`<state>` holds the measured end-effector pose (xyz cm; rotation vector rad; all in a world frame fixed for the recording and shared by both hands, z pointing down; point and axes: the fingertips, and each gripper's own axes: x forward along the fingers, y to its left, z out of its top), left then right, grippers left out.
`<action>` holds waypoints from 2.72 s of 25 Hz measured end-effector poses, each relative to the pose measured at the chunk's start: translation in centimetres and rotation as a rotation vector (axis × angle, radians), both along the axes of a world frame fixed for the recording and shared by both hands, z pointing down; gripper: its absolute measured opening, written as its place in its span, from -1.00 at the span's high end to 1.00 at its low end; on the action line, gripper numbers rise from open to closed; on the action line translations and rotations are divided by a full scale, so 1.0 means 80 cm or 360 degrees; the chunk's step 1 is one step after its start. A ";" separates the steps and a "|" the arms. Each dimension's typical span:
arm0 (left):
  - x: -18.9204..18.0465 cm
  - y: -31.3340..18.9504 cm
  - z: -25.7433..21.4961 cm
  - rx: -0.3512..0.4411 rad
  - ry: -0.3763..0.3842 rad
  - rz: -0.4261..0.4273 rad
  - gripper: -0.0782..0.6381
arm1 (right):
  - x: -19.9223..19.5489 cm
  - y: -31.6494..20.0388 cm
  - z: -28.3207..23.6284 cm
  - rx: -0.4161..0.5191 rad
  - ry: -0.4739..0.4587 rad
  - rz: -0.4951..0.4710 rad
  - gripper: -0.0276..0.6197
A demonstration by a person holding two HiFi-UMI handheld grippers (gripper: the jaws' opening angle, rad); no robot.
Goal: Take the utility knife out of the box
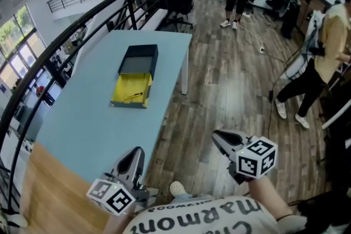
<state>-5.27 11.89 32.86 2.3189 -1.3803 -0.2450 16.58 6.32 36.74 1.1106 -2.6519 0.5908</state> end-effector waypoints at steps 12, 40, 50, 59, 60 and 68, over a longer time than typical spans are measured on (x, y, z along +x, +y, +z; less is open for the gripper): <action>-0.037 -0.113 -0.017 0.0088 -0.0041 -0.0050 0.78 | -0.043 -0.124 0.006 0.0004 -0.0062 -0.0021 0.78; -0.119 -0.272 -0.015 0.0033 0.0004 -0.0781 0.78 | -0.192 -0.380 -0.004 -0.0073 -0.0091 -0.0810 0.78; -0.142 -0.247 0.018 0.0027 0.0137 -0.1272 0.78 | -0.260 -0.416 0.025 -0.0097 0.0051 -0.1248 0.78; -0.130 -0.164 0.056 -0.0055 0.0194 -0.1695 0.78 | -0.321 -0.389 0.058 -0.0123 0.0125 -0.1604 0.78; -0.129 -0.155 0.057 -0.0066 0.0205 -0.1728 0.78 | -0.324 -0.384 0.060 -0.0131 0.0138 -0.1627 0.78; -0.149 -0.140 0.071 -0.0129 0.0316 -0.1738 0.78 | -0.357 -0.347 0.071 -0.0225 0.0200 -0.1680 0.78</action>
